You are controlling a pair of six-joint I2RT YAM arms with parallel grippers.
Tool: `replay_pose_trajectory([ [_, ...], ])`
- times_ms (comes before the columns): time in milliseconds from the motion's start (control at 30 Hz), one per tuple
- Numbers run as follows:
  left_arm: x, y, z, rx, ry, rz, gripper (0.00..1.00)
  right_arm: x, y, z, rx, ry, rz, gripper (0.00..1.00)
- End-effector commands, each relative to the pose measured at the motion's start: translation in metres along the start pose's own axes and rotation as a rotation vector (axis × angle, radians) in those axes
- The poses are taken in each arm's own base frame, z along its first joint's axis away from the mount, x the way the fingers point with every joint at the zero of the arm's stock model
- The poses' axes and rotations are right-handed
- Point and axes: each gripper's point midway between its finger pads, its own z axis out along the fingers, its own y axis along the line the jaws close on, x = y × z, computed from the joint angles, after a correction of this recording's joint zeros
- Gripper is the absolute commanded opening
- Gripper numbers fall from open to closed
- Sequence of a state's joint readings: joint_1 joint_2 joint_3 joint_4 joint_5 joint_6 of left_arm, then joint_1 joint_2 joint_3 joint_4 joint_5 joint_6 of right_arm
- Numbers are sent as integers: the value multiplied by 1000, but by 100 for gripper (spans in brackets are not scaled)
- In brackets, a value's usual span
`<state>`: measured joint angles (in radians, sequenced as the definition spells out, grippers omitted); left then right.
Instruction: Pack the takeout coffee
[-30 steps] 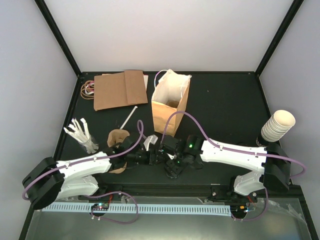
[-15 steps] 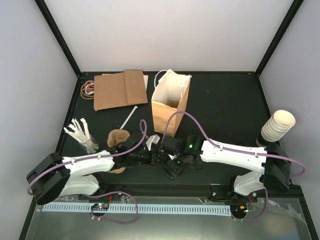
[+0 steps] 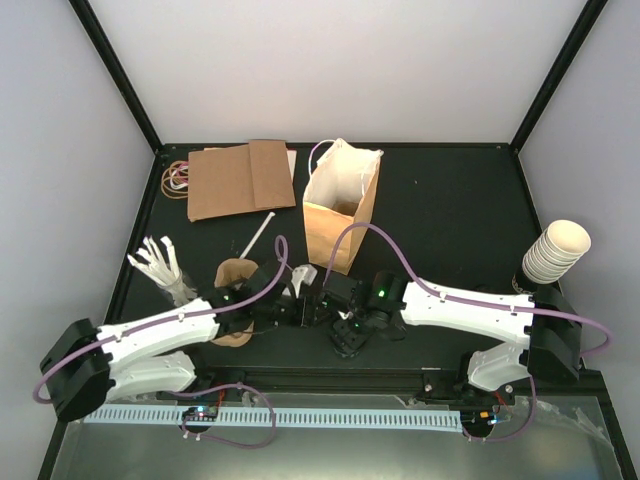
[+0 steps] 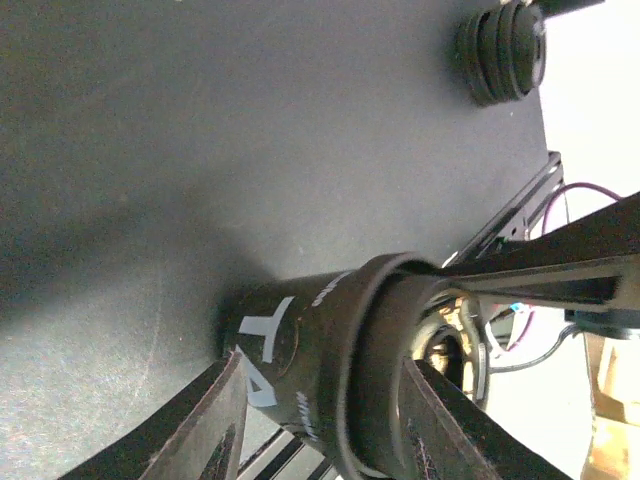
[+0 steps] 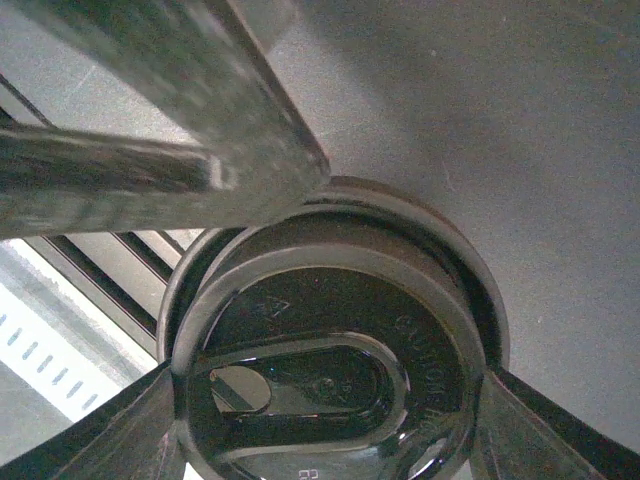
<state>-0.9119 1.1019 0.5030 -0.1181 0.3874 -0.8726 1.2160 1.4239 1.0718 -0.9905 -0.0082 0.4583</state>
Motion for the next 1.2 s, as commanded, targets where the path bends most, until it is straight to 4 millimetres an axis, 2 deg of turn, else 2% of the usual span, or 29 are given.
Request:
replay_pose_trajectory([
  [0,-19,-9,-30,-101,-73,62,45,30,-22,23,106,129,55,67],
  [433,-61,-28,-118,-183,-387,147,53,12,-63,1,149,20,196,69],
  [533,-67,-30,-132,-198,-430,160,56,8,-68,-2,140,4,213,69],
  [667,-72,-30,-141,-228,-448,173,60,8,-70,-1,142,9,215,69],
  [1033,-82,-33,-157,-255,-516,230,98,8,-71,4,154,26,203,70],
  [1167,-84,-33,-157,-274,-515,260,99,6,-70,4,152,27,197,69],
])
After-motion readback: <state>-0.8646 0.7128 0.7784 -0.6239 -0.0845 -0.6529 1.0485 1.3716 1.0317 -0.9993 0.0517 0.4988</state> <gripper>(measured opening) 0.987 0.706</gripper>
